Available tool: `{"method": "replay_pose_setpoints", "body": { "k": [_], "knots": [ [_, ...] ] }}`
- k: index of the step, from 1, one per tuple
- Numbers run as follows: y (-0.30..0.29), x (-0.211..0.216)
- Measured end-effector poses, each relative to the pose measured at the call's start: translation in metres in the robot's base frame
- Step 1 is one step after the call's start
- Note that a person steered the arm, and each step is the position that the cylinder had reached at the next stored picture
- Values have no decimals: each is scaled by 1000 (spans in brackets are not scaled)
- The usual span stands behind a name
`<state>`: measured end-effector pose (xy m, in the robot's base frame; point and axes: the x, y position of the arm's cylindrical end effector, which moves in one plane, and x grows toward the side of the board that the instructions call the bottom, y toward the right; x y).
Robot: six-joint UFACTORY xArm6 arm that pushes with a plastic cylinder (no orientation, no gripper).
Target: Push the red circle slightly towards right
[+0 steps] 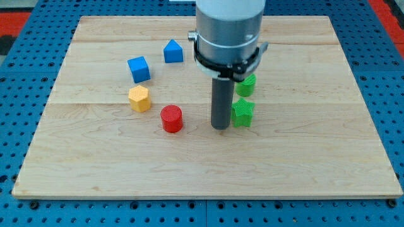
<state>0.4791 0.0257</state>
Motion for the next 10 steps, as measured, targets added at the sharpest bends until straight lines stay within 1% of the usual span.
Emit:
{"method": "replay_pose_setpoints", "body": {
  "k": [1, 2, 3, 4, 7, 8, 9, 10],
  "knots": [
    [-15, -23],
    [9, -50],
    [13, -62],
    [5, -69],
    [35, -78],
    [14, -78],
    [-33, -99],
    [-53, -119]
  ]
}}
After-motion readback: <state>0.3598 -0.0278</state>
